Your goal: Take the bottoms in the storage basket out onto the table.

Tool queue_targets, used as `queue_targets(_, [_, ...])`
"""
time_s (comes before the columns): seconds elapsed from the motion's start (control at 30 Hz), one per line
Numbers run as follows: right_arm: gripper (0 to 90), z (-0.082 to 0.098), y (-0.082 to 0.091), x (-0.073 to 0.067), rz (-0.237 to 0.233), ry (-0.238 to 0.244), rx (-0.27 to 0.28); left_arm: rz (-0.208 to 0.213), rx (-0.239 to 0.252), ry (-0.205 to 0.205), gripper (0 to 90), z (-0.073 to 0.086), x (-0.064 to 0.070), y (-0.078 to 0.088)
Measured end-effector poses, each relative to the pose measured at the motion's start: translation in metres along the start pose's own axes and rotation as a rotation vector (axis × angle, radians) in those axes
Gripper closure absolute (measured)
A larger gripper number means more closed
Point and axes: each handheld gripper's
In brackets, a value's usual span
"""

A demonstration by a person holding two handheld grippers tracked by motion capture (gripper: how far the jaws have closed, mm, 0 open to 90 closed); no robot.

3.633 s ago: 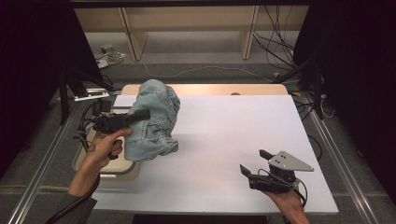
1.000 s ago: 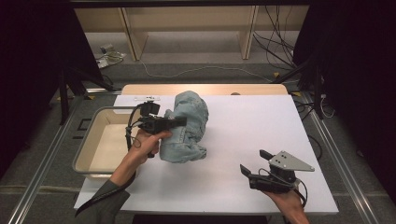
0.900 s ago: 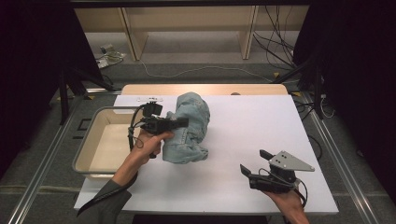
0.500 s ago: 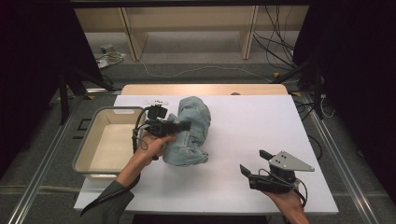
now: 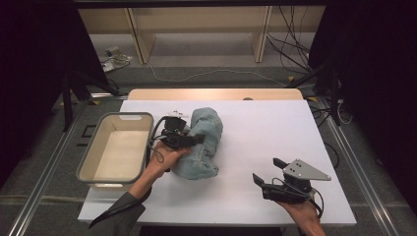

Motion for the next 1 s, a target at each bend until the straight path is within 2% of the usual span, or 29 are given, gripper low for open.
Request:
queue_targets(0.1, [17.0,0.0,0.0,0.0,-0.002,0.0,0.001,-0.01,-0.028,-0.026,68.3,0.003,0.006,-0.01])
queue_targets(0.23, [17.0,0.0,0.0,0.0,-0.003,-0.001,0.001,0.0,-0.038,-0.037,67.4,0.005,0.012,-0.02])
queue_targets(0.5, [17.0,0.0,0.0,0.0,-0.001,0.001,0.001,0.041,-0.052,-0.021,65.1,0.007,0.017,-0.031])
queue_targets(0.7, [17.0,0.0,-0.001,0.0,-0.001,0.004,0.001,0.081,-0.041,0.025,63.7,0.008,0.014,-0.037])
queue_targets(1.0, [17.0,0.0,-0.001,0.0,-0.001,0.005,0.002,0.097,-0.037,0.045,63.3,0.008,0.012,-0.04])
Point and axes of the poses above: each handheld gripper's, and its own axes: y roughly backward along the jaws, z roughly out of its underside, x roughly to its right, and after that the axes turned 12 degrees about z, right-handed
